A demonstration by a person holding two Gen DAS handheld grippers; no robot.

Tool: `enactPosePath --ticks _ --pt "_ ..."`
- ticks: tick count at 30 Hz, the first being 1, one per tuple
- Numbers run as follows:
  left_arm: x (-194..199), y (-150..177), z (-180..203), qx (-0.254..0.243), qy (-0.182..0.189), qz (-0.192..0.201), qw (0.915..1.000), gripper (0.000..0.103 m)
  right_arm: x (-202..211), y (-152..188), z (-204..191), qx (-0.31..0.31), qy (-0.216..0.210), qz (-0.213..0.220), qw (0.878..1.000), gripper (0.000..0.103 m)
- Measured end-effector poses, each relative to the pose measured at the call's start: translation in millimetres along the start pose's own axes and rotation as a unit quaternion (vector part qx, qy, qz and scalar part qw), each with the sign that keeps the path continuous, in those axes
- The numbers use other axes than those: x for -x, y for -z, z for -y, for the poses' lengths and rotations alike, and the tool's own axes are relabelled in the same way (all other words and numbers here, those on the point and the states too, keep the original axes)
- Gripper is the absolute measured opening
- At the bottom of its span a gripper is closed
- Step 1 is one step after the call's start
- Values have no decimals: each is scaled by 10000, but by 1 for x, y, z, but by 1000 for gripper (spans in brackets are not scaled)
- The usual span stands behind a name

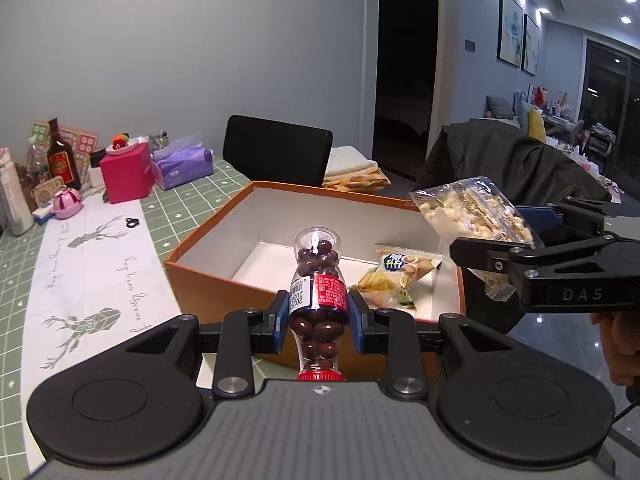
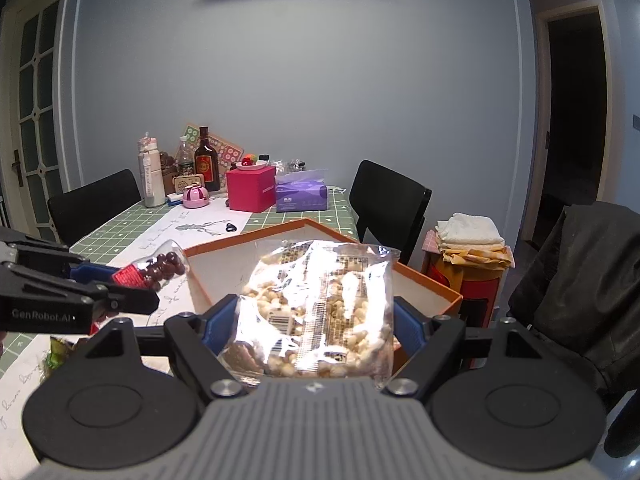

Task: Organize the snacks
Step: 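Carry the chocolate bottle and peanut bag over the orange box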

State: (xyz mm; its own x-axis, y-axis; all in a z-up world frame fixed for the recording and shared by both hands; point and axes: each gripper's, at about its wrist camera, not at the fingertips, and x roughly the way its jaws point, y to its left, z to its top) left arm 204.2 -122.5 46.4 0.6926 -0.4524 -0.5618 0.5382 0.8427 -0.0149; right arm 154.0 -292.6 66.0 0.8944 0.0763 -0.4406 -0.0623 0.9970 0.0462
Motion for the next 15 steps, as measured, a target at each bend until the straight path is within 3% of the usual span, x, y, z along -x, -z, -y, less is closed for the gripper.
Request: enactPosePath --ticks 15 --pt "-62 -27 -10 47 -81 -528 9986 34 -84 -31 17 17 -178 -529 9984 78"
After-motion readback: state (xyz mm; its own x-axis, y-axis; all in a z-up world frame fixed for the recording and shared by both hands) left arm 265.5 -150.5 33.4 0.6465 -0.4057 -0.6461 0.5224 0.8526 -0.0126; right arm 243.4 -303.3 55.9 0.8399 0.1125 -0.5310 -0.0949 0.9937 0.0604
